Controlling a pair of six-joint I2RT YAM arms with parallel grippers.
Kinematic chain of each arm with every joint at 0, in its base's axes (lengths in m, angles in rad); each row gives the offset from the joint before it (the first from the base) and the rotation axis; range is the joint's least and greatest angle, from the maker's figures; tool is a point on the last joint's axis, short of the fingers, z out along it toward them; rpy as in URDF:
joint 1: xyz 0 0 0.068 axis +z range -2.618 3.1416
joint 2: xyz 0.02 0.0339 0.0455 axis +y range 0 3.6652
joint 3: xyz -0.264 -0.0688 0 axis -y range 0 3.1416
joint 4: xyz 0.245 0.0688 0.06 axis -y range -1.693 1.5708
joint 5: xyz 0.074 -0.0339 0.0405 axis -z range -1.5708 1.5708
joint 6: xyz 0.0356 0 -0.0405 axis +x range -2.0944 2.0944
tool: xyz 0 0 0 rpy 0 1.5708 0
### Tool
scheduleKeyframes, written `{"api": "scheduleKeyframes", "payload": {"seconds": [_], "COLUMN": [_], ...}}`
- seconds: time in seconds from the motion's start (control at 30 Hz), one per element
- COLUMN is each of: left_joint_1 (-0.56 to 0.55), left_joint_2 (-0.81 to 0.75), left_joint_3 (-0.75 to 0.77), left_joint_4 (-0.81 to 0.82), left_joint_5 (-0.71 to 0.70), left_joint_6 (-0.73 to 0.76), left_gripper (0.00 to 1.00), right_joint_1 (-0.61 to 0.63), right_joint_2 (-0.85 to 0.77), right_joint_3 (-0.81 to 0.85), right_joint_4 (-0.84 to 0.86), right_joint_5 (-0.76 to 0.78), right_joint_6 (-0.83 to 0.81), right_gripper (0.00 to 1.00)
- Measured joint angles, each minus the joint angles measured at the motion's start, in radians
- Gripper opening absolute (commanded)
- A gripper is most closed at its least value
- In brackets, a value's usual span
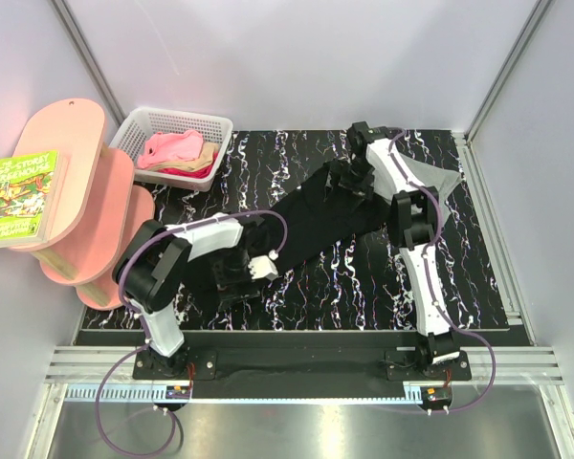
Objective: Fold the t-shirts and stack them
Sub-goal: Fold the tshirt
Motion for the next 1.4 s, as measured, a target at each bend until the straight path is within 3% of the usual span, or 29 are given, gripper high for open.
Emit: {"api": "scheduleKeyframes", "payload": {"seconds": [0.13,0.37,0.57,0.67,0.73,0.83,1.0,1.17,1.4], "left_joint_1": [-0.04,-0.027,0.281,0.374,0.38,0.371,0.405,0.476,0.643], "left_joint_2": [0.0,-0.079,-0.238,-0.351,-0.407,-0.411,-0.288,-0.296,-0.322], "left_joint_3": [0.0,0.038,0.404,0.444,0.407,0.309,0.224,0.271,0.389], "left_joint_4": [-0.021,-0.044,-0.056,-0.035,-0.041,-0.032,-0.029,-0.025,0.021], "left_joint_5": [0.046,0.138,0.246,0.258,0.266,0.268,0.287,0.316,0.398], "left_joint_6": [-0.012,-0.023,-0.032,-0.036,-0.04,-0.049,-0.062,-0.08,-0.144], "left_gripper": [0.99,0.99,0.99,0.99,0.99,0.99,0.99,0.99,0.99], "right_joint_1": [0.002,0.003,0.014,0.033,0.059,0.124,0.257,0.343,0.338], "right_joint_2": [0.074,0.027,-0.105,-0.178,-0.234,-0.297,-0.33,-0.315,-0.257], "right_joint_3": [0.163,0.088,0.02,0.016,0.005,-0.031,-0.181,-0.322,-0.381], "right_joint_4": [-0.076,-0.048,-0.024,-0.02,-0.018,-0.01,0.045,0.096,0.166], "right_joint_5": [0.099,0.233,0.321,0.337,0.341,0.297,0.155,0.027,-0.038], "right_joint_6": [-0.029,-0.062,-0.072,-0.076,-0.079,-0.08,-0.076,-0.058,-0.047], "right_gripper": [1.0,1.0,1.0,1.0,1.0,1.0,1.0,1.0,1.0]}}
